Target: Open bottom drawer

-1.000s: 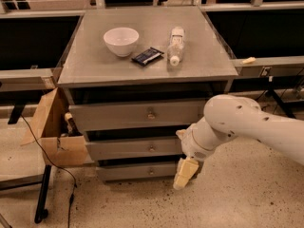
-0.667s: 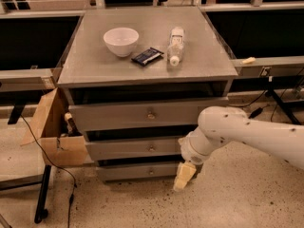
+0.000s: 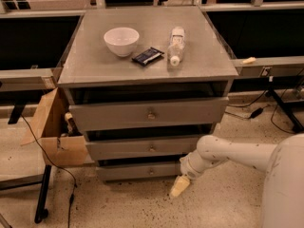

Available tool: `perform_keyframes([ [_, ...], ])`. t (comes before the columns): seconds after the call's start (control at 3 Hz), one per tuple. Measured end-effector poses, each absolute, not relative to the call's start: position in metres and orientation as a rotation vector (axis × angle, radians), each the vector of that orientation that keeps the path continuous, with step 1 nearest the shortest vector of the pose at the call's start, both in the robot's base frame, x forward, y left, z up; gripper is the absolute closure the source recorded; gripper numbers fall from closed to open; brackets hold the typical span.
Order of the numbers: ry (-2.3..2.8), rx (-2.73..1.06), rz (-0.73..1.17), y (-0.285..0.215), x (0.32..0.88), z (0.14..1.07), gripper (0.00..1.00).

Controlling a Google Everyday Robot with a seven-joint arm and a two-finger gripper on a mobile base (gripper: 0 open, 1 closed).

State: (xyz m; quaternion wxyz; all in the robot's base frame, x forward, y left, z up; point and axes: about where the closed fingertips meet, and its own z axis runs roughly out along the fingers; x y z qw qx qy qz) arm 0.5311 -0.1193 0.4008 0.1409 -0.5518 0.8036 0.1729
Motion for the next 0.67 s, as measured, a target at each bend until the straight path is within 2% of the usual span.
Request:
perform_keyframes([
  [0.33,2.255,-1.476,0.571,-0.112,0.555,0.34,0.0],
  [0.67,2.28,-1.467,0.633,-0.107,0.539,0.302,0.0],
])
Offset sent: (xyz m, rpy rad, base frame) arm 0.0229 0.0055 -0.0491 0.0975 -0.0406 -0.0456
